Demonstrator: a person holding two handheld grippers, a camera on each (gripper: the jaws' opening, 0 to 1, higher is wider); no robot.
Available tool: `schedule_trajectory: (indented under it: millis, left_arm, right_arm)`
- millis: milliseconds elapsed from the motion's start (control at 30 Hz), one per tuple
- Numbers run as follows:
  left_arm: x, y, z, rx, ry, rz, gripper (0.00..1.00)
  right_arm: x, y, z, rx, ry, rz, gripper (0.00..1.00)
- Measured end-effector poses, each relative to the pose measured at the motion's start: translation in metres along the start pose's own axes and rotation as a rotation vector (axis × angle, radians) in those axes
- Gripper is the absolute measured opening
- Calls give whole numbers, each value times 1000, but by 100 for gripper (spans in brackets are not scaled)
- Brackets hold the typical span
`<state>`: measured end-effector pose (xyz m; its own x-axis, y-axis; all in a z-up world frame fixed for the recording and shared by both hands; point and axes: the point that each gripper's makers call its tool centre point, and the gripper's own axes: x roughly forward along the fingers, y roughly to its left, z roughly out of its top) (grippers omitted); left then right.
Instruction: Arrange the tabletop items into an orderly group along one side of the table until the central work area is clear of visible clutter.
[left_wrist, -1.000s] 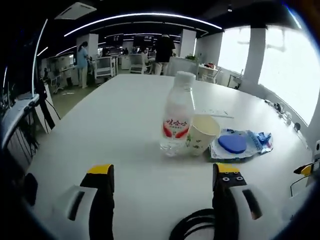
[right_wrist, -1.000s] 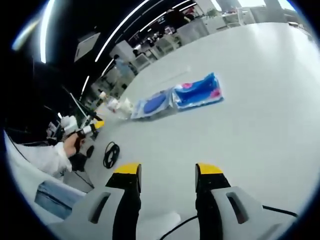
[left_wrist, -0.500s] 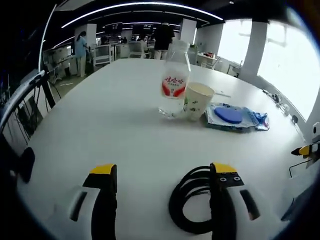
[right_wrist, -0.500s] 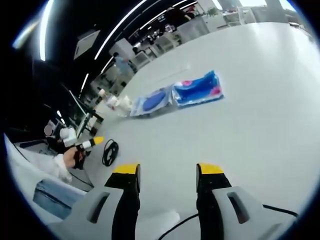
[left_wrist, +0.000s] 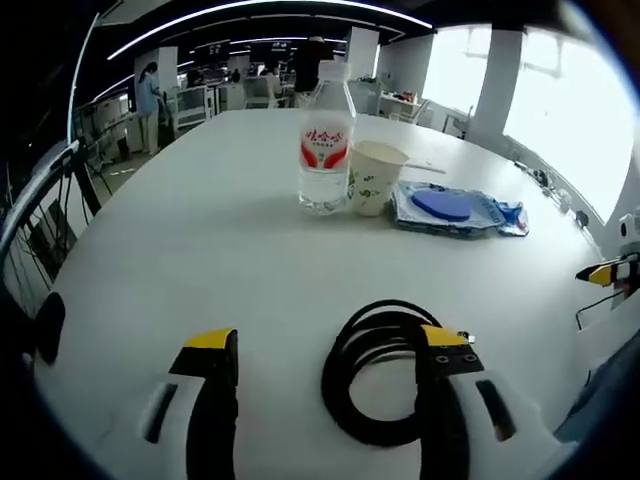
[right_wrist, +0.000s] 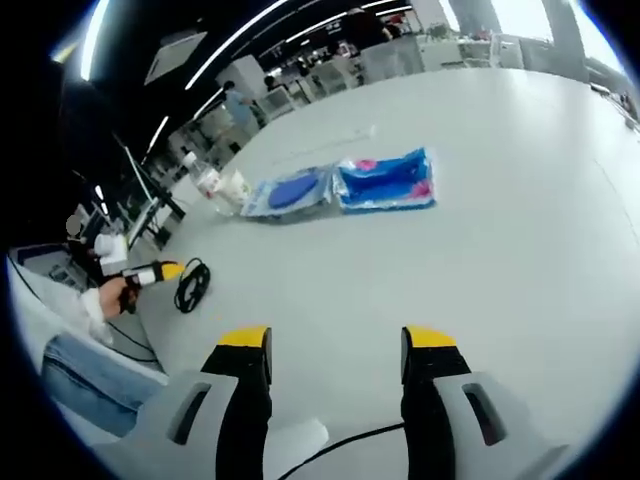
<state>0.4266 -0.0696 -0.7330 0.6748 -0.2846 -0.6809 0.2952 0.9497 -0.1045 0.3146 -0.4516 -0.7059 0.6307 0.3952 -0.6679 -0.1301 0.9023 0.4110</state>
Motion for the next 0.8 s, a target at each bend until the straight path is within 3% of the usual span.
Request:
schedule_trajectory:
  millis: [200, 567, 700, 800]
  left_arm:
    - [0, -5, -12, 70, 38, -14, 66]
    - [3, -5, -25, 38, 82, 1, 46]
    - [2, -2, -37, 86, 145, 32, 36]
    - [3, -3, -36, 73, 129, 30, 31]
  right_arm:
    - [1, -2, -2, 5, 7, -4, 50]
    - [-1, -7, -3, 47, -10, -3, 49]
    - [-1, -8, -5, 58, -11, -2, 48]
    - [-1, -8, -6, 58, -10, -2, 48]
